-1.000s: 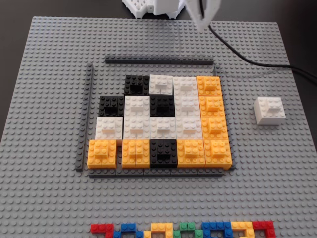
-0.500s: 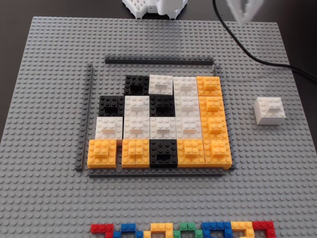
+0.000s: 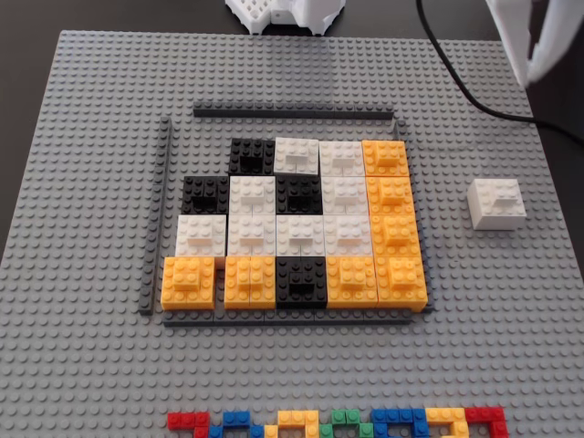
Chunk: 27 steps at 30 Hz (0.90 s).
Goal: Grab the cube and place it into the grid
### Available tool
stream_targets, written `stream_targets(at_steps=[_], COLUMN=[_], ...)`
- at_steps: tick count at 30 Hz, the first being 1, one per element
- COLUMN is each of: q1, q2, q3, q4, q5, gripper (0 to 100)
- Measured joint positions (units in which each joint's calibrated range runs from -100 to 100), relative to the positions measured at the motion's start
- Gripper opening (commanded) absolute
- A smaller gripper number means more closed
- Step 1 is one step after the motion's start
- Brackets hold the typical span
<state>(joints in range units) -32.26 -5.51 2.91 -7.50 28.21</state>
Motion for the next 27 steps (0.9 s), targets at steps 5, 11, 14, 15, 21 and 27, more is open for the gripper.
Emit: stream_targets(at_steps=[5,11,14,15,21,27], q1=[-0.1,0.6,1.4,1.6,2.6,3.6], q2=[7.6,14.7,17.6,19.0,24.2,24.3], q3=[-4.6,-8.4,-10.6,-11.7,-16.6,-17.1], q4=[0.0,0.0,0.0,0.0,0.8,1.4], q5=[0.0,0.0,0.3,0.7,1.0,-0.4], gripper=[0,1,6,8,22,29])
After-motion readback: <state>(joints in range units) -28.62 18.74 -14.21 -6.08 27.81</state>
